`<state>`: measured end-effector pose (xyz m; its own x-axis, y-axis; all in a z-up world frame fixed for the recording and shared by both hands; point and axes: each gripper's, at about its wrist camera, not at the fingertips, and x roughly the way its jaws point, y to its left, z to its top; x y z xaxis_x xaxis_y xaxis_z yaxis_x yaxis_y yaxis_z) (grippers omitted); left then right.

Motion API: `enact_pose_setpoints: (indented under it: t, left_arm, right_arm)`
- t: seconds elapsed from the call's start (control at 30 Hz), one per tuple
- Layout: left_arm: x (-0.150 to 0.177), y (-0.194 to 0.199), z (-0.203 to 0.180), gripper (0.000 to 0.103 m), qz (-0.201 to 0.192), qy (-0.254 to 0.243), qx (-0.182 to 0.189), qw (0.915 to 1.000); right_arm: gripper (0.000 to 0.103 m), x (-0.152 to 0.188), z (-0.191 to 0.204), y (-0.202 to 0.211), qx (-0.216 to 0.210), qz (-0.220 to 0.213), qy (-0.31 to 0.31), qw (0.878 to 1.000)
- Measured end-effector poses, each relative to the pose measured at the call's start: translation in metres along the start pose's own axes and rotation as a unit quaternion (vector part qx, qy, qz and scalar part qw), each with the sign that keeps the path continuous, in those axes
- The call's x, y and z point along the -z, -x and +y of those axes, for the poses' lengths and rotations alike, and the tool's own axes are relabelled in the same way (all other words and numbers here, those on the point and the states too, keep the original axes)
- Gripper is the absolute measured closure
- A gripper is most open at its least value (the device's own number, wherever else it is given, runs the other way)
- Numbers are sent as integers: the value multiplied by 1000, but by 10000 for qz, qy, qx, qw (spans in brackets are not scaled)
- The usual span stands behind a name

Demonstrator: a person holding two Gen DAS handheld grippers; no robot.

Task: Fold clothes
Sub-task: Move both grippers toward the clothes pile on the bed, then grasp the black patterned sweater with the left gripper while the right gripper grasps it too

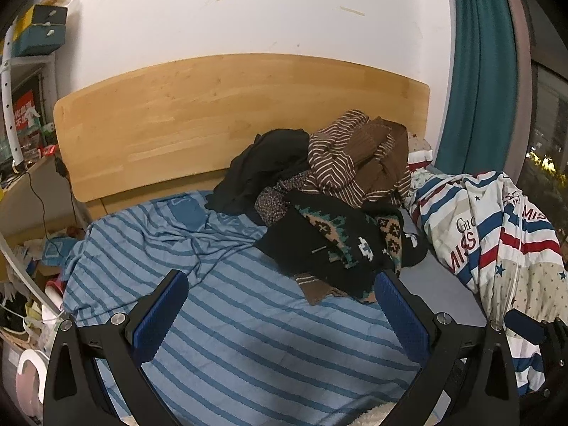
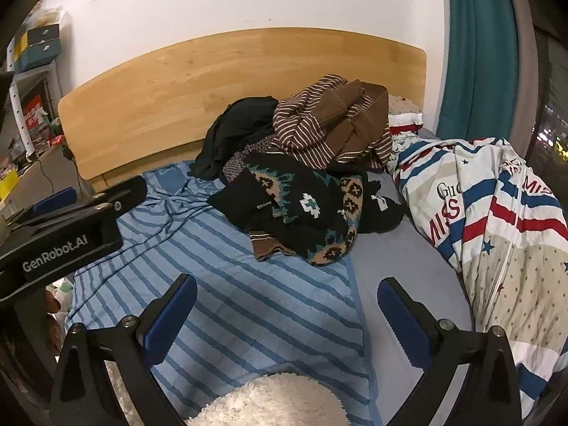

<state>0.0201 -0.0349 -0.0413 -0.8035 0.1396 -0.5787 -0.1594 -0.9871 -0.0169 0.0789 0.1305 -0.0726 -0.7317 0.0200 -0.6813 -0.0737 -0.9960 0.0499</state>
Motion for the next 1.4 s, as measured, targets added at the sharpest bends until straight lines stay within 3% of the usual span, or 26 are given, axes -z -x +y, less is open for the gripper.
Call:
enact_pose_setpoints:
  t: [0.5, 0.83, 1.4]
  left_arm:
    - [11, -16, -14, 0, 129, -303, -209, 9992]
    - [20, -41, -30, 0, 282, -355, -59, 9990]
    - [14, -147, -32, 0, 824, -64, -29, 9966]
  right_arm:
    - [0, 10, -6, -22, -72, 313, -226, 9992]
    - [0, 15, -23, -47, 29, 582, -421, 9974]
    - [0, 1, -64, -131, 131, 1119, -1014, 9884]
